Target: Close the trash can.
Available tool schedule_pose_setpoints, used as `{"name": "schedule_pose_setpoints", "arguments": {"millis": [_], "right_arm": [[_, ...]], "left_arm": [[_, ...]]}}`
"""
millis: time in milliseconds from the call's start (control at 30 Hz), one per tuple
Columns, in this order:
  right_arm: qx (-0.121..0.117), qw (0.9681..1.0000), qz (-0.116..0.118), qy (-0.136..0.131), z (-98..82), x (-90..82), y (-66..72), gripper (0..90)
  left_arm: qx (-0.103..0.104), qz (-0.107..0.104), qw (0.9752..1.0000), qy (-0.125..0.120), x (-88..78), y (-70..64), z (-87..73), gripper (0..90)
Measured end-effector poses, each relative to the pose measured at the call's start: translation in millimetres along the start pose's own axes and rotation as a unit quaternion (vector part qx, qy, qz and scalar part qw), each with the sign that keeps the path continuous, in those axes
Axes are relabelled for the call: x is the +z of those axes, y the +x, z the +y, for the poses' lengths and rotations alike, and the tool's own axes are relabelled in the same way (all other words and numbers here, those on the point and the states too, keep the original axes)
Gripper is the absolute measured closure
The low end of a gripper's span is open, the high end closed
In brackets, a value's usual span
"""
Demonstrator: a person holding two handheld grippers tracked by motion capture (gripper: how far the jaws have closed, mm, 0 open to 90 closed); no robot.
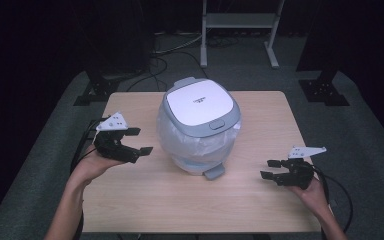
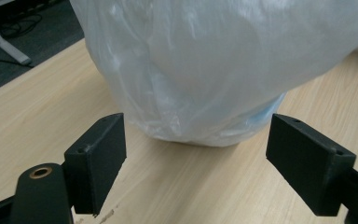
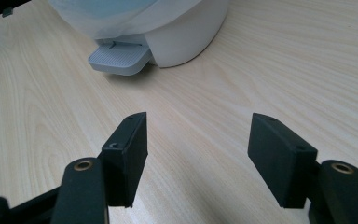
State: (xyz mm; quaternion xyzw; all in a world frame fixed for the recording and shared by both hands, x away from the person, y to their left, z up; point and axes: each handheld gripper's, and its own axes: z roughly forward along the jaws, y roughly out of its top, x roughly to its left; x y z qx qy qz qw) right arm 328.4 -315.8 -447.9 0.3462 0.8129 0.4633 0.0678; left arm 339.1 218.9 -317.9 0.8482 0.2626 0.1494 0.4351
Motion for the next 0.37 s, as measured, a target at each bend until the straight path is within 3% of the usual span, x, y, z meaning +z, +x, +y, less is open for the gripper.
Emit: {"name": "schedule_pose_setpoints", "arguments": {"millis": [367], "right_arm": [[-0.001,1.0,-0.002,0.0,-0.2,-0.9,2.1,36.5]], "left_arm": [[-0.018,0.003,0.9998,0.006,7.4,-2.9,-27.8,18.2]]}}
